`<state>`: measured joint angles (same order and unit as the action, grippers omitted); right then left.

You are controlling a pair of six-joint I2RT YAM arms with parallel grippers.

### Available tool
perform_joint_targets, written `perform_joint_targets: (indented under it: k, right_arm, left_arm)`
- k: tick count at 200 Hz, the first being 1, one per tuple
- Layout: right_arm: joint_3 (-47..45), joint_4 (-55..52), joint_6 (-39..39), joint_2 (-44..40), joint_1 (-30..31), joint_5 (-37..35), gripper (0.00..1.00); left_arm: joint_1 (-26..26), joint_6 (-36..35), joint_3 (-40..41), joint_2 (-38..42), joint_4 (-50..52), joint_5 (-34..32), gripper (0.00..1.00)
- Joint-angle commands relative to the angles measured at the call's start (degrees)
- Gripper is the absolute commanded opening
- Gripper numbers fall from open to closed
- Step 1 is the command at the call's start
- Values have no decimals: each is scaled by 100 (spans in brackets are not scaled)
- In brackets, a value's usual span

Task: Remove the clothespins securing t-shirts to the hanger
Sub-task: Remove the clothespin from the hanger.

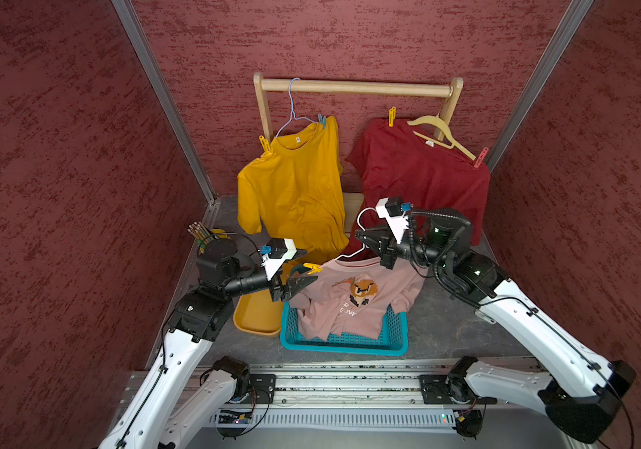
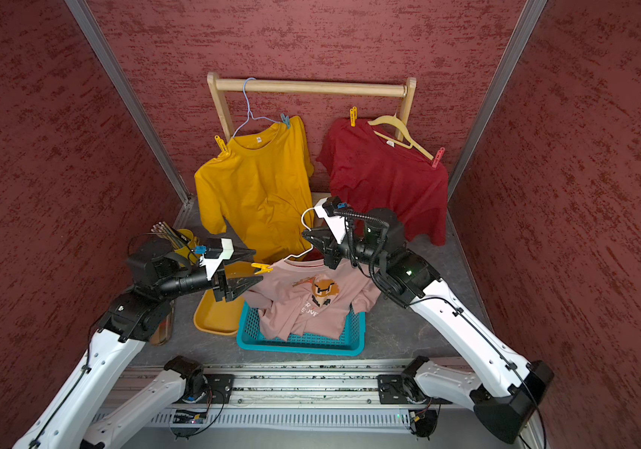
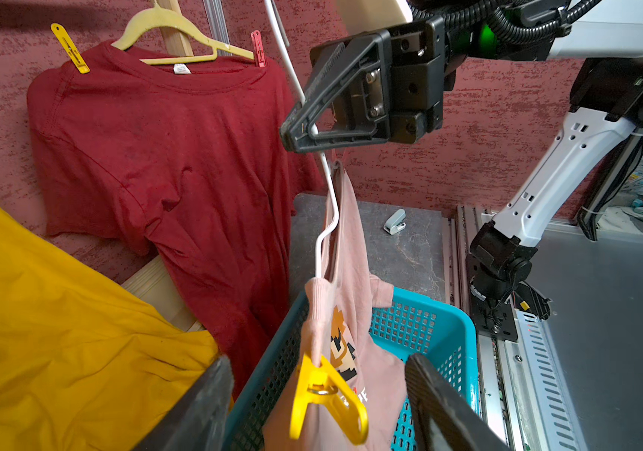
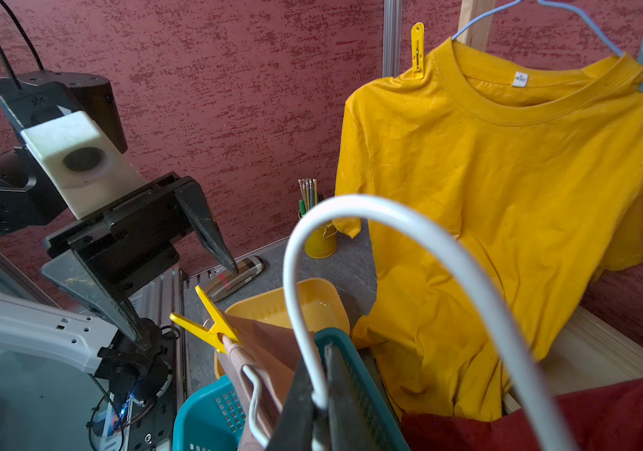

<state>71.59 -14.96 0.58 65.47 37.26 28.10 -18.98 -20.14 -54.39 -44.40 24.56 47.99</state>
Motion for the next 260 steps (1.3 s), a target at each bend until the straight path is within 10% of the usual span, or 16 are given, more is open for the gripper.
perform_joint_targets:
  k: [1, 148, 229, 260]
  right_arm:
    - [209, 50, 57, -34, 19, 3, 0]
    - [300, 85, -16, 185, 23, -180, 0]
    - [207, 106, 39, 38, 19, -1272, 0]
    - [187, 200, 93, -296, 19, -2334, 0]
  left_arm:
    - [-20, -72, 97, 25, 172, 153, 69]
    - [129, -62, 89, 54, 420, 439, 0]
    - [939, 422, -81, 627, 920, -147, 0]
    - [1139, 1218, 104, 646, 1105, -1713, 0]
